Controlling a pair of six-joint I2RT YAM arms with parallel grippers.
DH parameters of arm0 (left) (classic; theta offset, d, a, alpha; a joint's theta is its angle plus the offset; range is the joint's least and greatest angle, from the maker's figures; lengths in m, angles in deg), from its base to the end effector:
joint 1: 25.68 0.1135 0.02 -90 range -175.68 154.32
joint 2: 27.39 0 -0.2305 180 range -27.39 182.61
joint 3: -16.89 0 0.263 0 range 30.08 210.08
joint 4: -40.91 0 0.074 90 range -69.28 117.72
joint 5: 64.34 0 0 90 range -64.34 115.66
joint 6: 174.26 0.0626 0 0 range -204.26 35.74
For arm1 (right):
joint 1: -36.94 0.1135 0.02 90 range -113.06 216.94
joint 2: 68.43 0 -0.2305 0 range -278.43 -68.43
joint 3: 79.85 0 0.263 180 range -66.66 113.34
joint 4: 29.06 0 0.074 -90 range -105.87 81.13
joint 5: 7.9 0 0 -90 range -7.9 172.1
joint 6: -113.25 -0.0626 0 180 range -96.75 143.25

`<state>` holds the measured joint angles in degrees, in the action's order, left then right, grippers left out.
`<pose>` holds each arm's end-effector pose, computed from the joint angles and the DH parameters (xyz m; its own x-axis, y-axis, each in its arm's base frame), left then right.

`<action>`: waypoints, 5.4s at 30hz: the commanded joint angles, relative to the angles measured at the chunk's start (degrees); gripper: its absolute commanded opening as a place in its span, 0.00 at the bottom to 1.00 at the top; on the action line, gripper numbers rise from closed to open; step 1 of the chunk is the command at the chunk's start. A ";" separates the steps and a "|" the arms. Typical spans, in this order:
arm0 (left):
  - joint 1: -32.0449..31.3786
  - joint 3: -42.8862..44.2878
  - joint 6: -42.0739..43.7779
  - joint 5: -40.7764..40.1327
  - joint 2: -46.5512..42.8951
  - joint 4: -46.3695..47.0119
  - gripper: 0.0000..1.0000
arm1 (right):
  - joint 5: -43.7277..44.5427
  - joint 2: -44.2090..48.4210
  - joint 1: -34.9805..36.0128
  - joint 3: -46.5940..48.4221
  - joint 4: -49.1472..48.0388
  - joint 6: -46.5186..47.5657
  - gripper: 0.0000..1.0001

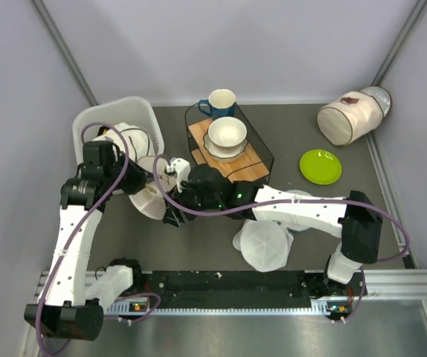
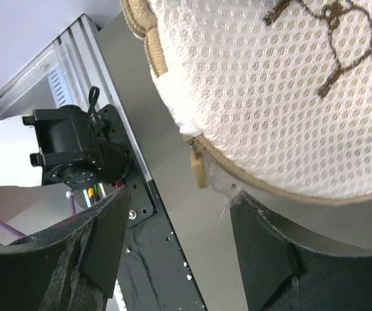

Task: Unzip the laundry bag and remove the bra

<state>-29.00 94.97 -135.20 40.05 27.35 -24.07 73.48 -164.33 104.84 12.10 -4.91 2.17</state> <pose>0.2277 -0.0288 0.3165 -0.6055 -0.7183 -0.3427 -0.3629 0.6324 -0.6843 0.1516 0.3982 0.2607 -0.5127 -0.3175 -0.7977 -0.8374 0.3897 0.3831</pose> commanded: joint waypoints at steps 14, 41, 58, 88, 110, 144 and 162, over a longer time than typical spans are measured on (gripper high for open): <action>-0.12 5.87 0.31 1.43 2.92 -6.31 0.00 | 0.10 3.96 -0.49 0.43 -7.62 -0.36 0.61; -0.12 4.46 0.57 2.66 2.39 -4.37 0.00 | 7.04 5.37 -2.33 -2.12 -9.73 -4.67 0.00; 0.06 5.34 4.62 2.83 3.36 -2.97 0.00 | 1.25 16.09 -2.42 -17.77 -7.09 1.92 0.00; 0.06 -2.48 11.48 15.23 -0.07 9.16 0.00 | -2.45 9.14 -5.32 -5.02 -3.23 -7.75 0.27; 0.06 -1.86 9.46 12.86 -0.95 9.34 0.00 | 0.44 12.31 -3.91 -10.20 -7.43 -13.01 0.40; 0.06 -2.39 8.84 12.77 -2.01 8.81 0.00 | 4.84 7.74 -1.63 -9.41 -15.01 -13.90 0.39; 0.41 -0.02 11.12 10.48 -0.08 7.14 0.00 | 4.76 14.42 -1.63 -19.87 -11.32 -7.05 0.00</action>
<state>-29.17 91.64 -126.04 51.77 26.80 -19.28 79.27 -153.71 102.57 -4.62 -18.51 -9.77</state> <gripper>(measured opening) 0.056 0.022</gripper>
